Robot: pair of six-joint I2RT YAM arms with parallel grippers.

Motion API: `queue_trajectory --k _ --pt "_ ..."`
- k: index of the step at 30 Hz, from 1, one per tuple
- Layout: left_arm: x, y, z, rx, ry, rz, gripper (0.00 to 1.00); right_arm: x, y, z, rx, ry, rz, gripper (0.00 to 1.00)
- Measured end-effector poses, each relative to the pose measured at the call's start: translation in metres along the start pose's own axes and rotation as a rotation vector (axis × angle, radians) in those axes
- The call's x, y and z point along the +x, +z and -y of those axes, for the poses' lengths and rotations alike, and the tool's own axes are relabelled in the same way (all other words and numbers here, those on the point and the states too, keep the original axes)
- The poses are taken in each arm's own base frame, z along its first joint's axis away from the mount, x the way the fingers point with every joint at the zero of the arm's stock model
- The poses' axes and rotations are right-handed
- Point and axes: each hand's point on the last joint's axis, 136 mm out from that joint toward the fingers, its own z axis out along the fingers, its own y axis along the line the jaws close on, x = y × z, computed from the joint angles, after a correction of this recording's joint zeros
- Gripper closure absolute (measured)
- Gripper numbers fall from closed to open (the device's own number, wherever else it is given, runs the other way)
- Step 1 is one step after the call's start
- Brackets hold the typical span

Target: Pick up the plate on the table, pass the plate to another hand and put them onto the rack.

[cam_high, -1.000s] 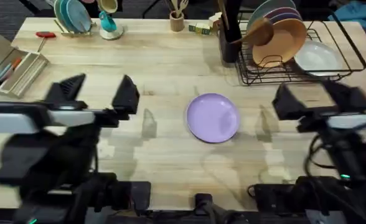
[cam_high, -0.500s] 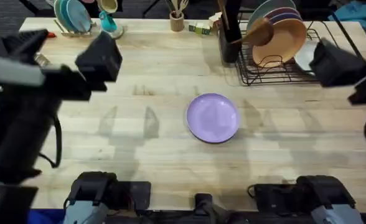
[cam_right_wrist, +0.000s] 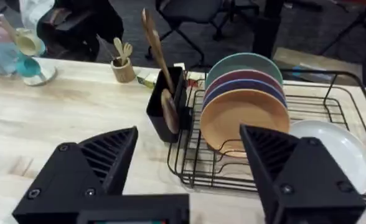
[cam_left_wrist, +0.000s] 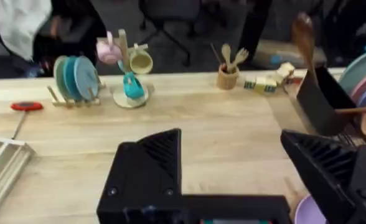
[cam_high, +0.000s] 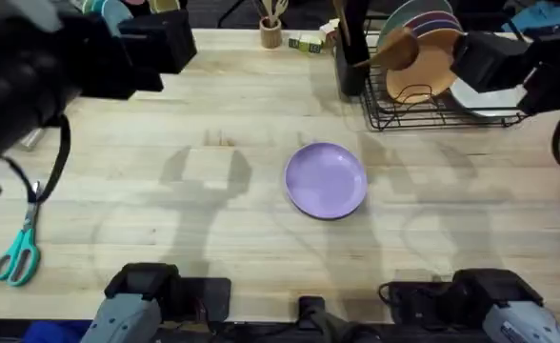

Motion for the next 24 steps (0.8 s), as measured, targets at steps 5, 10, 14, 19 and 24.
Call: queue_trajectory --k 5,10,14,19,24 --pt "0.009 0.014 -0.001 0.002 -0.005 -0.061 0.008 0.000 0.001 -0.001 -0.007 0.000 0.000 0.007" --pt "0.015 0.015 -0.001 0.001 -0.007 -0.087 0.008 -0.002 0.001 -0.001 -0.007 -0.001 0.003 0.007" --pt "0.016 0.015 -0.001 0.001 -0.008 -0.094 0.008 -0.002 0.001 -0.001 -0.007 -0.001 0.003 0.007" --pt "0.021 0.014 -0.001 0.001 -0.009 -0.114 0.008 -0.002 0.001 -0.001 -0.007 -0.001 0.003 0.007" --pt "0.027 0.013 -0.001 -0.001 -0.030 -0.139 0.006 0.000 0.000 -0.001 -0.007 0.001 -0.004 0.007"
